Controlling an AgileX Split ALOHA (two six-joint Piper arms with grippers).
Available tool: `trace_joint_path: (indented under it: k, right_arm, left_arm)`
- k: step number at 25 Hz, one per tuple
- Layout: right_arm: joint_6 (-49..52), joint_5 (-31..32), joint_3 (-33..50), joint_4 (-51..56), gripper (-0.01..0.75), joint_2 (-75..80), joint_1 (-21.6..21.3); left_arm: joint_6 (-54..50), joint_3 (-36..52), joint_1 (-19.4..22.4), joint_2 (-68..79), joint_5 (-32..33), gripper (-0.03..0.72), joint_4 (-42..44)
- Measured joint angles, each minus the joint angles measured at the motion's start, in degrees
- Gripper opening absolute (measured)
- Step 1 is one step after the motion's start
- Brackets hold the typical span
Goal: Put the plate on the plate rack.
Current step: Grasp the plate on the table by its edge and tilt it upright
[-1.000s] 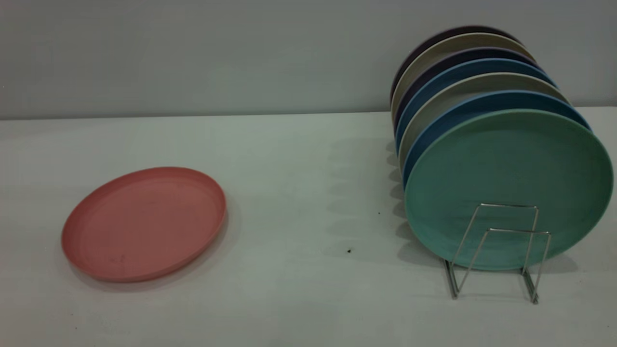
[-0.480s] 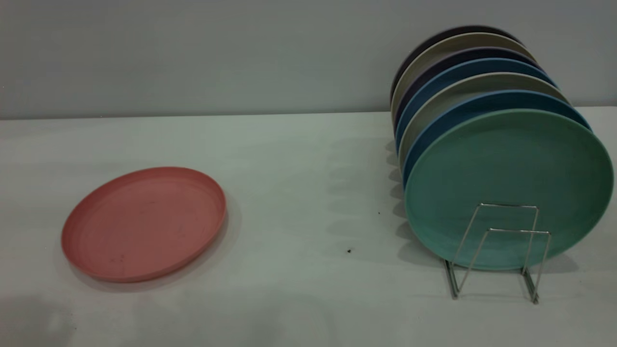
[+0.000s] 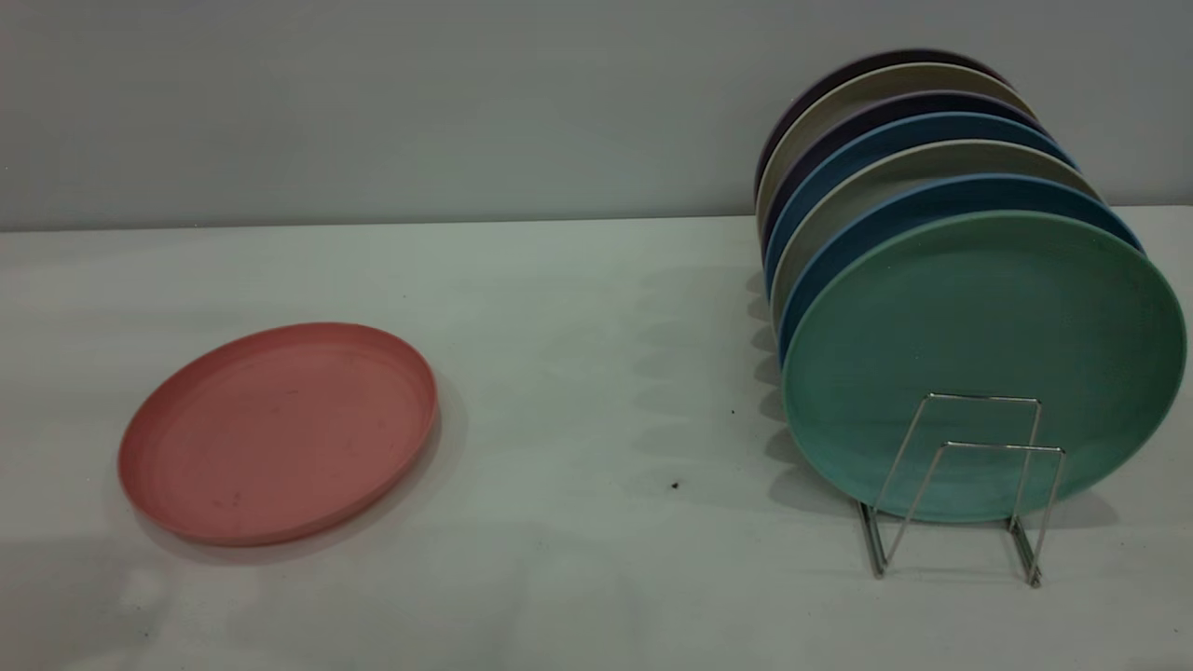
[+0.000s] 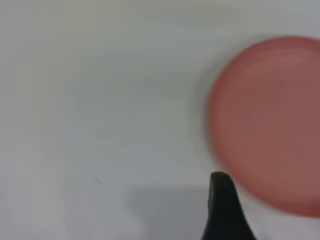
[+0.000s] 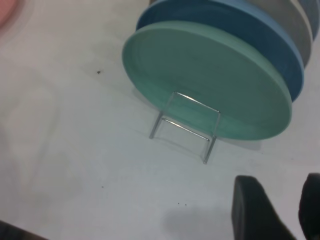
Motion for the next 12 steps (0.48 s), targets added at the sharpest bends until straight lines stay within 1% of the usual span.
trace_joint_path:
  k: [2, 4, 6, 7, 9, 11, 12]
  right_arm:
    - [0.00, 0.00, 0.00, 0.00, 0.243, 0.00, 0.00]
    - [0.00, 0.00, 0.00, 0.16, 0.243, 0.00, 0.00]
    - [0.00, 0.00, 0.00, 0.29, 0.243, 0.00, 0.00]
    - [0.00, 0.00, 0.00, 0.41, 0.243, 0.00, 0.00]
    - [0.00, 0.11, 0.00, 0.49, 0.243, 0.00, 0.00]
    - [0.00, 0.19, 0.00, 0.67, 0.243, 0.00, 0.00]
    - [0.00, 0.18, 0.00, 0.82, 0.243, 0.00, 0.00]
  left_arm:
    - [2.96, -0.36, 0.00, 0.03, 1.59, 0.497, 5.88]
    - [5.25, -0.94, 0.00, 0.03, 5.21, 0.497, 12.35]
    - [6.67, -1.64, 0.00, 0.03, 11.11, 0.497, 17.24]
    - [6.16, -2.14, 0.00, 0.03, 14.85, 0.497, 18.46]
    - [1.93, -4.09, 0.00, 0.03, 22.49, 0.497, 18.39]
    - [-2.26, -6.15, 0.00, 0.03, 30.26, 0.497, 16.51]
    - [-3.30, -7.08, 0.00, 0.03, 32.70, 0.497, 15.17]
